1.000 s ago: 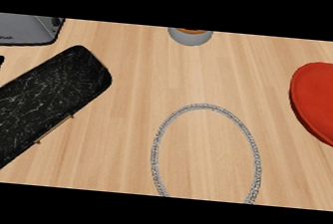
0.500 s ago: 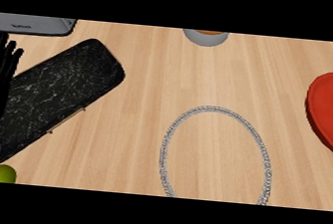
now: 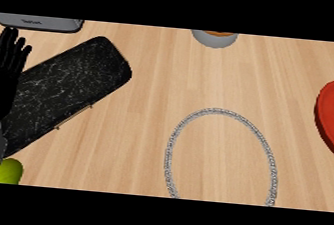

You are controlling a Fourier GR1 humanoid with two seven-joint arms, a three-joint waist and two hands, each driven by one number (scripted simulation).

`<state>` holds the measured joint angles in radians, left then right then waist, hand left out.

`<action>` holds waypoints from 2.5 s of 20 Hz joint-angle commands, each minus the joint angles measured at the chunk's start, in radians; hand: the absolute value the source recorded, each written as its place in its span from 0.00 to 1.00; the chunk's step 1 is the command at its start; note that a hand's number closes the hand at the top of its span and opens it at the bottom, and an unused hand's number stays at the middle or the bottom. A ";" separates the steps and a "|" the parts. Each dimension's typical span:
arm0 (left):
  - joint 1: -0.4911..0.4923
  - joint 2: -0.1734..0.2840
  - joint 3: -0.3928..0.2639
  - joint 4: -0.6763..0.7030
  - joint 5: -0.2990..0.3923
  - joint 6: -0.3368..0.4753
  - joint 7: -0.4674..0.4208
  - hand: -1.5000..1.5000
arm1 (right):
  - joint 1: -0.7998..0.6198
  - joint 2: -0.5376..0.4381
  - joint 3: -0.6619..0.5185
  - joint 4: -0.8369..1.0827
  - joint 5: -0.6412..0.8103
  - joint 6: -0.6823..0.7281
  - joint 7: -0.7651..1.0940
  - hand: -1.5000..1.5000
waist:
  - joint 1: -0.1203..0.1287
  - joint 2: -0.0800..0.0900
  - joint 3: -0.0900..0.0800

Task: Pick the sweet potato from the placemat and place it in the bowl

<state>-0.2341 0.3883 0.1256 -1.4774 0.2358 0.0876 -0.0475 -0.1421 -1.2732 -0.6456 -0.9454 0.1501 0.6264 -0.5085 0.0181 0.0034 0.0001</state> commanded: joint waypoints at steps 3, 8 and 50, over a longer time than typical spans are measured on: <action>-0.027 0.000 0.017 0.040 -0.003 -0.020 -0.017 0.50 | -0.105 0.047 0.156 -0.084 -0.002 0.059 0.056 1.00 | -0.002 0.001 0.000; -0.045 -0.001 0.031 0.080 -0.011 -0.023 -0.017 0.50 | -0.165 0.183 0.267 -0.195 -0.006 0.029 0.201 1.00 | -0.009 -0.001 -0.001; -0.020 -0.057 0.040 0.018 -0.058 -0.025 -0.023 0.50 | -0.359 0.233 -0.063 0.639 -0.099 -0.212 0.009 0.00 | 0.009 0.014 0.007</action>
<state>-0.2616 0.3435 0.1670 -1.4717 0.1865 0.0623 -0.0392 -0.5162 -0.9637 -0.6645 -0.4019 0.0738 0.3581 -0.4363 0.0207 0.0124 0.0049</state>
